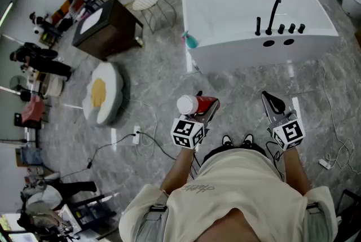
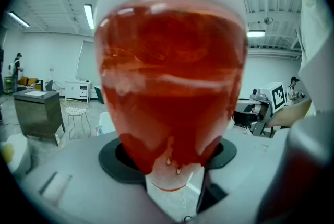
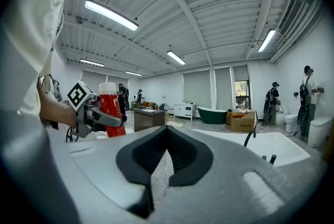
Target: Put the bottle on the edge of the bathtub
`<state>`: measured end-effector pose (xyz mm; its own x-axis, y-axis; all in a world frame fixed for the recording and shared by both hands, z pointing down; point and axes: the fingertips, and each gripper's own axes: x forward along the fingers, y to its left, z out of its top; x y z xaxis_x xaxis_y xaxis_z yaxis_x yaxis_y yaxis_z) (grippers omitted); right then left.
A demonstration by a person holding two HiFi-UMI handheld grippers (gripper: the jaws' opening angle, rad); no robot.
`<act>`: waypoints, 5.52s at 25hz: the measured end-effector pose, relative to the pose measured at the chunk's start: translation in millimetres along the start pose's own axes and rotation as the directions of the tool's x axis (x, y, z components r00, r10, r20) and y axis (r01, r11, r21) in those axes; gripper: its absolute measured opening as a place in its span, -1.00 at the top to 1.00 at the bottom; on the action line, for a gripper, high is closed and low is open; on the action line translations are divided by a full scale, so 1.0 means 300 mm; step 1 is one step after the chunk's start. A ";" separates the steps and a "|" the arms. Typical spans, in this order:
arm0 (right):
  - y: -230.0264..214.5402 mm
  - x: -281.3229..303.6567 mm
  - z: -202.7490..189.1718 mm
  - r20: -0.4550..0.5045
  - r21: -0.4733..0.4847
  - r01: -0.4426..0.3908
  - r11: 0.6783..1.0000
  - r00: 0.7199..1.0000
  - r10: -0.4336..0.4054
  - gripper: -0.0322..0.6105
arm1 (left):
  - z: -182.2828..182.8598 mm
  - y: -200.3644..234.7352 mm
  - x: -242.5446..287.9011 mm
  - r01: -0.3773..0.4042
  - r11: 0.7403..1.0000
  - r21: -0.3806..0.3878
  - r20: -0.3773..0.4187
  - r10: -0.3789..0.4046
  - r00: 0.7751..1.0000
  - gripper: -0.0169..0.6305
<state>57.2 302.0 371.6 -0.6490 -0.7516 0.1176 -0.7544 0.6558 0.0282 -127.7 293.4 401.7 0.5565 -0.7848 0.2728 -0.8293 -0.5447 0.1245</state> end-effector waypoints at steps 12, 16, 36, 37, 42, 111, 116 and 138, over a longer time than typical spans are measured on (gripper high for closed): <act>0.025 0.067 -0.005 -0.008 -0.013 0.062 0.998 0.998 -0.062 0.89 | -0.001 0.073 0.027 0.040 0.999 0.010 0.014 -0.040 0.999 0.04; 0.039 0.087 -0.021 -0.014 -0.012 0.088 0.996 0.996 -0.088 0.89 | -0.028 0.113 0.033 0.070 0.997 -0.013 0.016 -0.070 0.997 0.04; -0.245 0.333 -0.097 -0.041 0.065 0.057 0.996 0.998 -0.055 0.89 | 0.017 0.258 0.368 0.051 0.997 -0.052 -0.047 -0.053 0.997 0.04; -0.286 0.354 -0.089 -0.032 0.062 0.051 0.997 0.998 -0.050 0.89 | 0.039 0.266 0.406 0.045 0.998 -0.050 -0.041 -0.047 0.998 0.04; -0.508 0.429 -0.080 -0.007 0.055 0.040 0.998 0.999 -0.040 0.89 | 0.155 0.285 0.606 0.020 0.999 -0.051 -0.010 -0.020 1.000 0.04; -1.029 1.250 -0.650 -0.439 0.237 -0.191 0.952 0.853 0.281 0.89 | -0.502 1.023 1.871 -0.122 0.992 0.040 -0.287 0.128 0.949 0.02; -1.029 1.255 -0.656 -0.435 0.229 -0.205 0.952 0.853 0.288 0.89 | -0.499 1.000 1.871 -0.114 0.992 0.054 -0.279 0.125 0.952 0.02; -0.963 1.293 -0.616 -0.408 0.219 -0.198 0.955 0.871 0.274 0.89 | -0.608 0.992 1.815 -0.128 0.984 0.123 -0.354 0.164 0.921 -0.15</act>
<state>41.5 -165.8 592.6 -0.7318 -0.4459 0.5154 -0.6135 0.7602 -0.2136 -80.8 -242.2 761.2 0.3587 -0.7073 0.6091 -0.8809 -0.4724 -0.0299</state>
